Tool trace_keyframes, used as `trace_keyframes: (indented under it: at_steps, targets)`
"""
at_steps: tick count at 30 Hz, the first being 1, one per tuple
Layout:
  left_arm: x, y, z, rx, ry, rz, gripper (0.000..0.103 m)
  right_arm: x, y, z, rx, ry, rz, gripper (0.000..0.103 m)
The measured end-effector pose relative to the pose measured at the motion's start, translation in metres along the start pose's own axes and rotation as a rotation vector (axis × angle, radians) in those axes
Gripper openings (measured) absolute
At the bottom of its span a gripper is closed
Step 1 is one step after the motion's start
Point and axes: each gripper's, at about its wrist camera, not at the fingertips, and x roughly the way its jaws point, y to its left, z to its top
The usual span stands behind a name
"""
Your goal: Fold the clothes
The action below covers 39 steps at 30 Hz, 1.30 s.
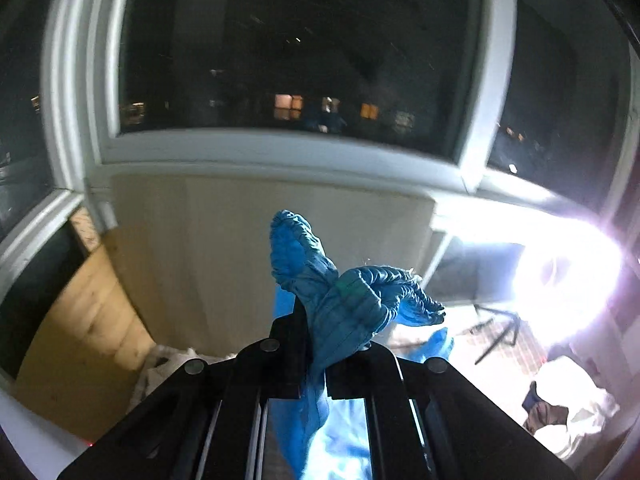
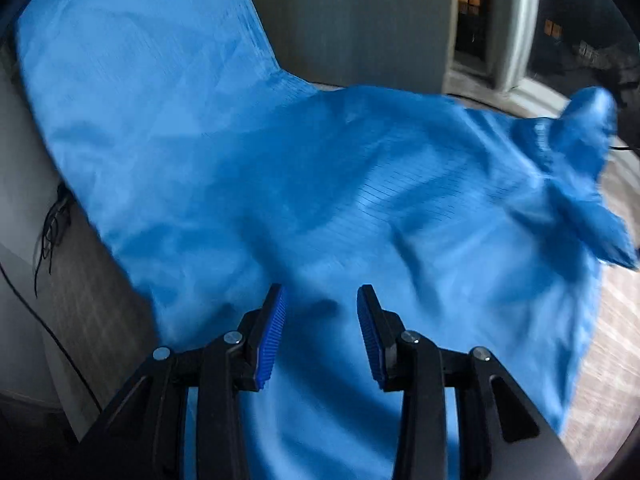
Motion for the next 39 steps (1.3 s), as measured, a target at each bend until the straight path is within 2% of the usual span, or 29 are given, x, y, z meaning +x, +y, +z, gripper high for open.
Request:
trace_keyframes:
  at_steps: [5,7,9,13,19,23,28,29,33,37,39]
  targets:
    - [0.019,-0.042,-0.005,0.022,0.058,-0.038,0.005,0.014,0.021,0.008,-0.035,0.026,0.037,0.037]
    - [0.025,-0.061,-0.007,0.024,0.068,-0.074,0.005,-0.001,0.027,0.004,-0.028,-0.002,0.085,0.037]
    - [0.026,-0.080,-0.014,0.025,0.074,-0.120,0.005,-0.012,0.023,-0.003,-0.019,-0.004,0.068,0.037]
    - [0.035,-0.134,-0.026,0.055,0.097,-0.210,0.005,-0.047,-0.025,-0.026,0.111,-0.040,0.053,0.037]
    - [0.057,-0.232,-0.043,0.093,0.137,-0.368,0.005,-0.095,-0.106,-0.083,0.279,-0.060,-0.039,0.037]
    - [0.071,-0.276,-0.059,0.085,0.152,-0.467,0.005,-0.119,-0.139,-0.121,0.329,-0.066,-0.081,0.037]
    - [0.094,-0.272,-0.091,0.018,0.181,-0.512,0.005,-0.136,-0.167,-0.156,0.373,-0.063,-0.109,0.037]
    - [0.101,-0.265,-0.100,-0.010,0.197,-0.527,0.005,-0.135,-0.171,-0.156,0.378,-0.061,-0.112,0.037]
    - [0.137,-0.218,-0.160,-0.129,0.257,-0.495,0.005,-0.133,-0.183,-0.163,0.392,-0.048,-0.132,0.037]
    - [0.183,-0.146,-0.226,-0.312,0.346,-0.350,0.005,-0.130,-0.179,-0.155,0.365,-0.040,-0.129,0.037]
    - [0.197,-0.120,-0.247,-0.352,0.377,-0.269,0.005,-0.128,-0.174,-0.148,0.345,-0.037,-0.131,0.037]
